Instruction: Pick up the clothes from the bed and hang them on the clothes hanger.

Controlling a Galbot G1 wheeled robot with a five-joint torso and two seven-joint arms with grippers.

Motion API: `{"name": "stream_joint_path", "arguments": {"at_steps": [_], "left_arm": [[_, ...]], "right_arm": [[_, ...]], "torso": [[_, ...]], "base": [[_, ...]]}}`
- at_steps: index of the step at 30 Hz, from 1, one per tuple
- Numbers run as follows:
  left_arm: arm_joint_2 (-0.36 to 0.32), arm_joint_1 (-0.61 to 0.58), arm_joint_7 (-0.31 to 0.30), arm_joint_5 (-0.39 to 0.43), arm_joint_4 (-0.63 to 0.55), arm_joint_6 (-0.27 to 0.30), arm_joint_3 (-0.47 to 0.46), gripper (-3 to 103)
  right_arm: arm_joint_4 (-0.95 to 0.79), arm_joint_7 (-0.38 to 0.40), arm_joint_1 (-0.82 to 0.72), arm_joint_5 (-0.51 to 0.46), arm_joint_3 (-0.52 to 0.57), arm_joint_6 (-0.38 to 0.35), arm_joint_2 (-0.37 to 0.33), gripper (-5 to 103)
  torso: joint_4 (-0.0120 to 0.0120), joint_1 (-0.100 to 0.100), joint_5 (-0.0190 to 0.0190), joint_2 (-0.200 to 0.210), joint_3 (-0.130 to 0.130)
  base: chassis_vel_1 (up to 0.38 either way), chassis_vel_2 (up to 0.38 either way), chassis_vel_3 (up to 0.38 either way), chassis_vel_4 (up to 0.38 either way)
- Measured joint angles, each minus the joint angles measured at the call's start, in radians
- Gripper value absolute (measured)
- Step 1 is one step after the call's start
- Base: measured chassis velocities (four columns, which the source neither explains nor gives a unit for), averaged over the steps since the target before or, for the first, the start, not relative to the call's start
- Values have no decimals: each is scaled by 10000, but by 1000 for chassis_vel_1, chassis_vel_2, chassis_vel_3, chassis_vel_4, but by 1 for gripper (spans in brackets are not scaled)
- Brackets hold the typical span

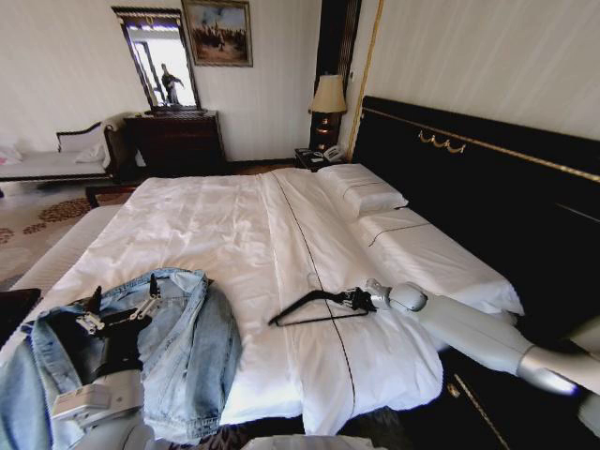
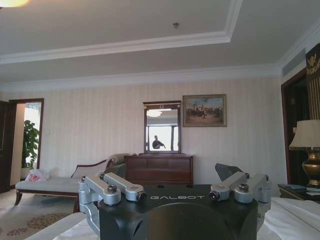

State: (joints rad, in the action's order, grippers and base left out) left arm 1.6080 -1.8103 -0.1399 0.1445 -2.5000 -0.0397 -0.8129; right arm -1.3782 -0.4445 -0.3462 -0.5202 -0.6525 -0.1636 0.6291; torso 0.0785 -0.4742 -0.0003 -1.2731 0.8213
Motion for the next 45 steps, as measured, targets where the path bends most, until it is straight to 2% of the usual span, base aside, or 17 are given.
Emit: {"name": "stream_joint_path", "arguments": {"at_steps": [6,9,11,14,19,20,23,29,36,39,41,42,45], "left_arm": [[0,-40,-3,-82,0,0,41,100],[0,-76,-4,-163,0,-2,81,100],[0,-129,-3,-241,0,-9,125,100],[0,-150,-3,-274,0,-13,139,100],[0,-177,-3,-350,0,-16,169,100],[0,-177,-3,-350,0,-16,169,100],[0,-205,-2,-402,1,-16,171,100],[0,-302,-2,-464,0,-17,174,100],[0,-348,-21,-449,0,-17,122,100],[0,-319,20,-16,0,-86,94,100],[0,-227,227,819,0,-172,98,100],[0,-227,227,819,0,-172,98,100],[0,-112,405,1543,0,-264,97,100]], "right_arm": [[-1160,810,-809,-410,774,286,-515,20],[-1643,771,-1130,-352,1255,520,-780,20],[-2201,670,-1419,-164,1786,921,-1137,20],[-2564,715,-1552,-146,2033,1213,-1353,20],[-4232,1835,-2351,-262,2976,1921,-1733,20],[-4232,1835,-2351,-262,2976,1921,-1733,20],[-4649,2298,-2839,245,3289,2335,-1730,20],[-4624,2146,-2958,835,3440,2683,-1629,20],[-4525,1793,-2495,964,3057,2791,-1476,20],[-4560,1707,-2334,972,2839,2783,-1404,20],[-4573,1703,-2311,865,2699,2776,-1308,20],[-4573,1703,-2311,865,2699,2776,-1308,20],[-4573,1687,-2311,735,2587,2763,-1219,20]], "torso": [[3,0,5,0,0],[3,0,5,0,0],[3,1,2,-1,0],[4,1,2,0,-1],[1,0,2,-1,0],[1,0,2,-1,0],[1,1,2,-1,-1],[3,0,4,0,0],[1,1,2,-1,0],[1,1,2,0,0],[2,0,3,0,0],[2,0,3,0,0],[3,0,3,-1,0]], "base": [[0,0,0,0],[0,0,0,0],[0,0,0,0],[0,0,0,0],[0,0,0,0],[0,0,0,0],[0,0,0,0],[0,0,0,0],[0,0,0,0],[0,0,0,0],[0,0,0,0],[0,0,0,0],[0,0,0,0]]}}
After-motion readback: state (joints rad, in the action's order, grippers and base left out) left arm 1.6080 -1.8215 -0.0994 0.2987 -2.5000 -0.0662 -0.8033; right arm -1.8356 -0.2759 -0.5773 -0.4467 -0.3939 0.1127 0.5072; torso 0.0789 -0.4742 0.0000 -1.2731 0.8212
